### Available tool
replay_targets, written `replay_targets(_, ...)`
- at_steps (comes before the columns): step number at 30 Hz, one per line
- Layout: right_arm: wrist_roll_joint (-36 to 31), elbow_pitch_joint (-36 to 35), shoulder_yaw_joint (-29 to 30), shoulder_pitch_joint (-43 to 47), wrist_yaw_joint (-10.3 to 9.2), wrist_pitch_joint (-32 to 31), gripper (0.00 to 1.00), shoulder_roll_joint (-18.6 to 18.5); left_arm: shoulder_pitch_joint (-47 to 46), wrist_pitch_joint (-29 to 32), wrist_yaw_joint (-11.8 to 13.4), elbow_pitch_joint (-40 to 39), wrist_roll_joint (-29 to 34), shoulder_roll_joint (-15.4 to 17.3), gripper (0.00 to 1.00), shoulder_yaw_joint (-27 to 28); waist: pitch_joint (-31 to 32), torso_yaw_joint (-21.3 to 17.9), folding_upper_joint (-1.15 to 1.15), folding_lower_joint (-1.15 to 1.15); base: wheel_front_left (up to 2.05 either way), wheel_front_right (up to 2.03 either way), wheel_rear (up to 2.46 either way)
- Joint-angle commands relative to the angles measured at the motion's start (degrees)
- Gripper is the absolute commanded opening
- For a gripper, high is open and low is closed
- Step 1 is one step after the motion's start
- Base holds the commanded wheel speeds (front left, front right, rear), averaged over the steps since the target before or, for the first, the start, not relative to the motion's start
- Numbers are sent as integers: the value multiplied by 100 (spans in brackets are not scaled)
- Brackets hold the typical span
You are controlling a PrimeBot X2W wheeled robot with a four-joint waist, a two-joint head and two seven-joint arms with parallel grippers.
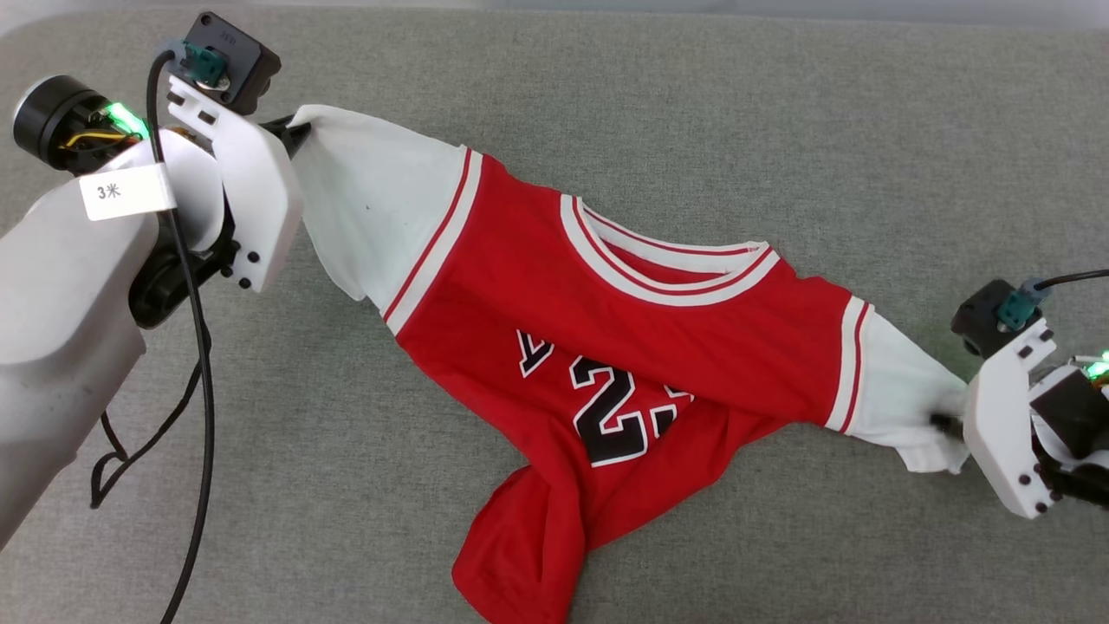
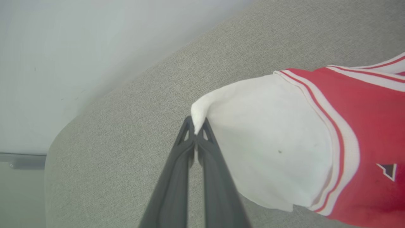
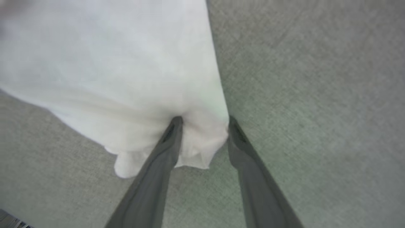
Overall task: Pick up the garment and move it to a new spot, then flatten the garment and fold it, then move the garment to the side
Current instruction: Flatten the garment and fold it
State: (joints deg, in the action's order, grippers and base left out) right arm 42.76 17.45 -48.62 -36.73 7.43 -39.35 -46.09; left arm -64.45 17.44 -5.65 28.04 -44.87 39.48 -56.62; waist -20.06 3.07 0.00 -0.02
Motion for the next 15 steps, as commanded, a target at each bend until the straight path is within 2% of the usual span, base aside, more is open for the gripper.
replay_targets(1,52,221,-321,223,2,114,0,402,-44,-33,-15,19,7,4,0,5,13,-9,0,2,0,0,0)
replay_targets(7,238,305,-173,-321,1,1141,0,336,79,-183,-34,139,3,-12,0,-48,340,-94,0,2,0,0,0)
replay_targets(15,352,99,-5,-591,1,2181,0,54,88,-643,-62,28,86,50,0,-34,974,-193,0,2,0,0,0)
